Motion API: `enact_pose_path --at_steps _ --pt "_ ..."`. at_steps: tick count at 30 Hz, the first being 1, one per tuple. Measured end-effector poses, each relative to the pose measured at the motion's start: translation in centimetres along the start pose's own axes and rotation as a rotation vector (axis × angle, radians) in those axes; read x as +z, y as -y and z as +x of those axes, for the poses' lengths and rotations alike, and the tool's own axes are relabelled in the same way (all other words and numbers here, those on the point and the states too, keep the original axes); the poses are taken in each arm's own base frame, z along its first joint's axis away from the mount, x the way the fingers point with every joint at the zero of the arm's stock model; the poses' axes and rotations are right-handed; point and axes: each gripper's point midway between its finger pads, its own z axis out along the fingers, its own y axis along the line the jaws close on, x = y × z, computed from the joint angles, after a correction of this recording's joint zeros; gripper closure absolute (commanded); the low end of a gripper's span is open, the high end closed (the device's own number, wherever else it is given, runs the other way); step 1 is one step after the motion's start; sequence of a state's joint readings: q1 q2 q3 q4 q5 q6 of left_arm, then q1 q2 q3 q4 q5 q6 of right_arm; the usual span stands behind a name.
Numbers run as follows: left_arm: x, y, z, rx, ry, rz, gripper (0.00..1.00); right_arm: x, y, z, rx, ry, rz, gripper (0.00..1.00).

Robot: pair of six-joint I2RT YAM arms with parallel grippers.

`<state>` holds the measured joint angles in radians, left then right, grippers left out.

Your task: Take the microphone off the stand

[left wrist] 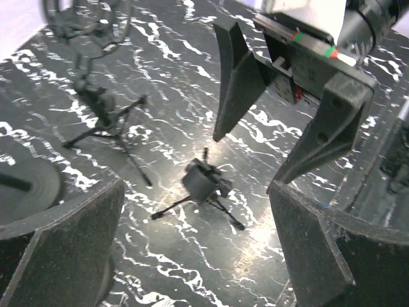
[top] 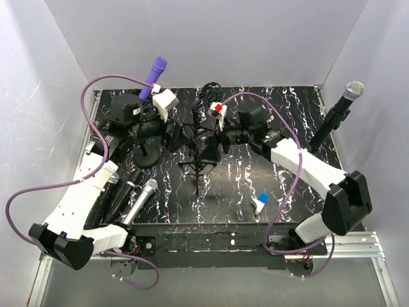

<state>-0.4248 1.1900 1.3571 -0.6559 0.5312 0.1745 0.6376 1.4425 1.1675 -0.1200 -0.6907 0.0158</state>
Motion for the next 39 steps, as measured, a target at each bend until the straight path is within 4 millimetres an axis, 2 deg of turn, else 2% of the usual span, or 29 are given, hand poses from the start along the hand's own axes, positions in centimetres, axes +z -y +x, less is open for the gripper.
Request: enact_pose_path --at_steps 2,6,12,17,20,25,27,35,39 --pt "-0.6 -1.0 -0.6 0.003 0.012 -0.046 0.03 1.2 0.0 -0.5 -0.001 0.001 -0.017 0.14" --pt "-1.5 -2.6 -0.9 -0.001 0.023 -0.118 0.03 3.1 0.8 -0.1 0.024 -0.022 -0.03 0.14" --pt "-2.1 -3.8 -0.8 -0.012 0.022 -0.161 0.03 5.0 1.6 0.8 0.05 -0.053 -0.023 0.23" --pt "-2.2 -4.1 -0.8 -0.02 0.024 -0.17 0.03 5.5 2.1 0.9 0.047 -0.052 0.029 0.43" --pt "-2.2 -4.1 -0.8 -0.025 0.025 -0.171 0.03 5.6 2.3 0.5 0.047 -0.04 0.054 0.48" --pt "-2.3 -4.2 -0.9 -0.033 0.031 -0.173 0.03 4.6 2.6 0.2 0.026 -0.017 0.117 0.74" --pt "-2.3 -4.3 -0.9 -0.034 0.033 -0.173 0.03 3.9 2.5 0.3 0.02 -0.013 0.139 0.8" --pt "-2.2 -4.2 -0.8 -0.039 0.035 -0.166 0.03 0.4 2.4 1.2 -0.003 -0.011 0.258 0.96" --pt "-2.0 -4.1 -0.5 -0.047 0.03 -0.156 0.03 -1.5 4.3 1.3 -0.007 -0.009 0.355 0.99"
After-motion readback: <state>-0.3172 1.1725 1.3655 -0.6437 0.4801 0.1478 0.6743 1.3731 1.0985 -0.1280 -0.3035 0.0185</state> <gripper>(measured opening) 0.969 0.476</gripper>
